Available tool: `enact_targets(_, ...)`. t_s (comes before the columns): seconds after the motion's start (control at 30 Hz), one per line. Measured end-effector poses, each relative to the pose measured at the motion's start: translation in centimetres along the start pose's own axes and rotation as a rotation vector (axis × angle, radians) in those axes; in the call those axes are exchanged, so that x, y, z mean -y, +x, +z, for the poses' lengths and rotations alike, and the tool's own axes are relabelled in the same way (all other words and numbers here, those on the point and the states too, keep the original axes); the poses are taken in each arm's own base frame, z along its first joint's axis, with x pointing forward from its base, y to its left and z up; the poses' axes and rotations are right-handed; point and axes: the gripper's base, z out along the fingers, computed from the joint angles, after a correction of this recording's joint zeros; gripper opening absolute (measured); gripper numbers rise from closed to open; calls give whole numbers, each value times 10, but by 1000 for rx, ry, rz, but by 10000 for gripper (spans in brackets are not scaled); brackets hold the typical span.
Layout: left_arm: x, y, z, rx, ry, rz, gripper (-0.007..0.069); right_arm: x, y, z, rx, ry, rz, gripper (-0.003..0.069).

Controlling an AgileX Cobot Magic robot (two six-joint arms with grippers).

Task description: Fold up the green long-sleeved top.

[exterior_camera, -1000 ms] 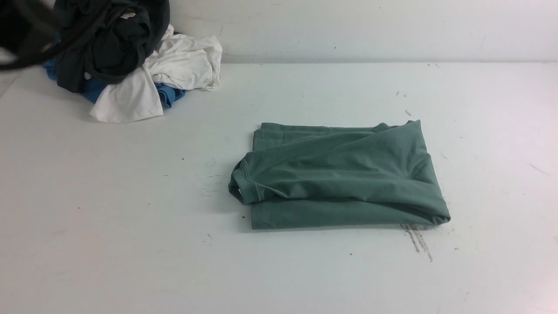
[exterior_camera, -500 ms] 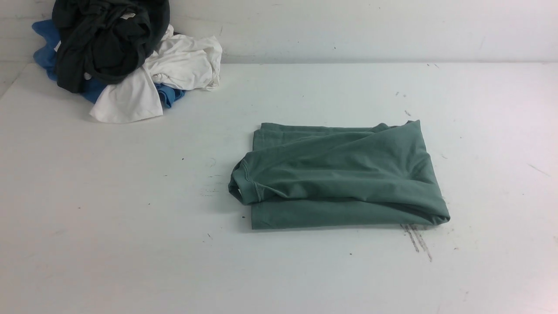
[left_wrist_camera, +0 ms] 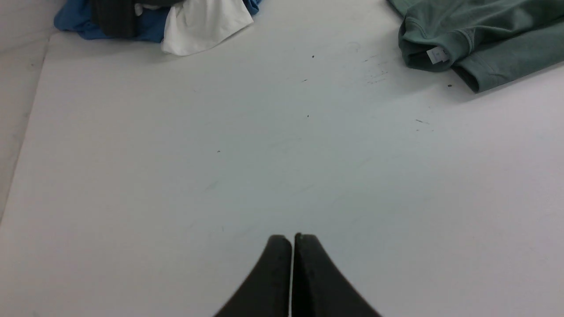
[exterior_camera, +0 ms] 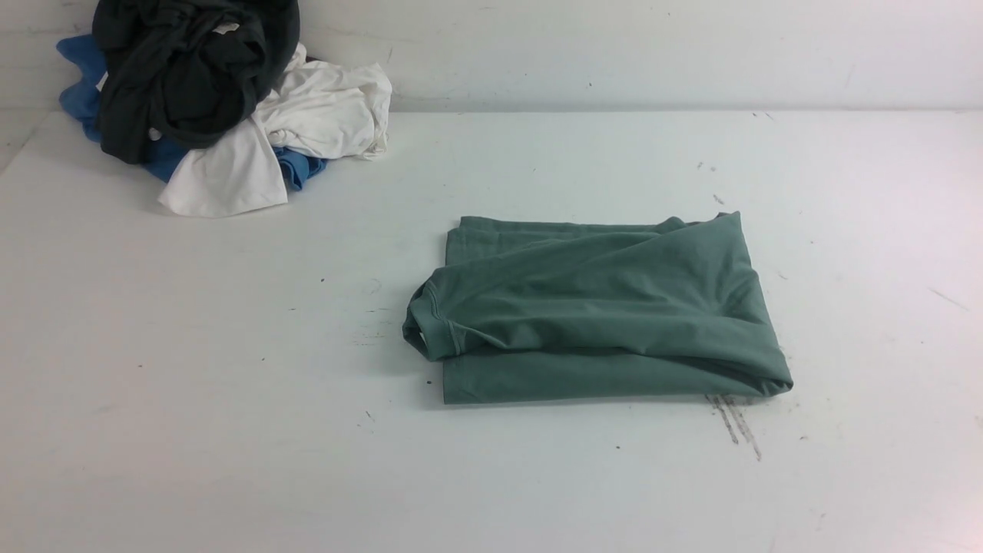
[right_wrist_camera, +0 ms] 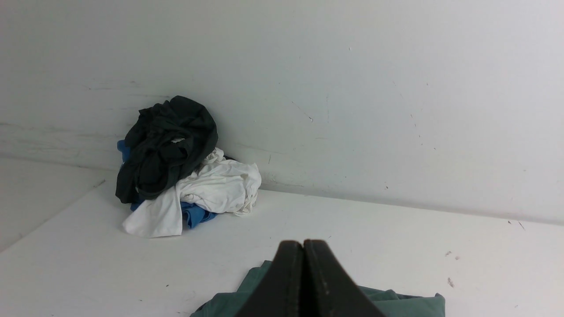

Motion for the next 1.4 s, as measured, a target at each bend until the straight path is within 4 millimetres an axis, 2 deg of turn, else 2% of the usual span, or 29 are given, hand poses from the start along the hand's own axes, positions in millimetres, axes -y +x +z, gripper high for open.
enact_targets(0.63, 0, 0, 0, 1, 0, 2, -7, -6, 15, -1, -162, -67, 0, -14)
enact_targets(0.73, 0, 0, 0, 1, 0, 2, -7, -3, 16, -1, -168, -40, -40, -14)
enact_targets(0.83, 0, 0, 0, 1, 0, 2, -7, 3, 25, 0, -167, 10, -91, -14)
enact_targets(0.9, 0, 0, 0, 1, 0, 2, -7, 8, 37, -2, -148, 62, -119, -14)
enact_targets(0.97, 0, 0, 0, 1, 1, 2, -7, 14, 58, -8, -114, 126, -126, -14)
enact_targets(1.0, 0, 0, 0, 1, 1, 2, -7, 15, 60, -9, -100, 138, -138, -14)
enact_targets(1.03, 0, 0, 0, 1, 1, 2, -7, 19, 83, -16, -58, 188, -143, -14)
enact_targets(1.07, 0, 0, 0, 1, 1, 2, -7, 21, 96, -21, -25, 215, -153, -14)
enact_targets(1.1, 0, 0, 0, 1, 1, 2, -7, 22, 98, -22, -10, 226, -165, -14)
enact_targets(1.17, 0, 0, 0, 1, 1, 2, -7, 27, 135, -32, 55, 296, -135, -14)
enact_targets(1.2, 0, 0, 0, 1, 1, 2, -7, 28, 138, -33, 59, 301, -124, -14)
enact_targets(1.23, 0, 0, 0, 1, 1, 2, -7, 30, 157, -38, 81, 340, -83, -14)
enact_targets(1.4, 0, 0, 0, 1, 1, 2, -7, 40, 218, -43, 40, 471, -11, -14)
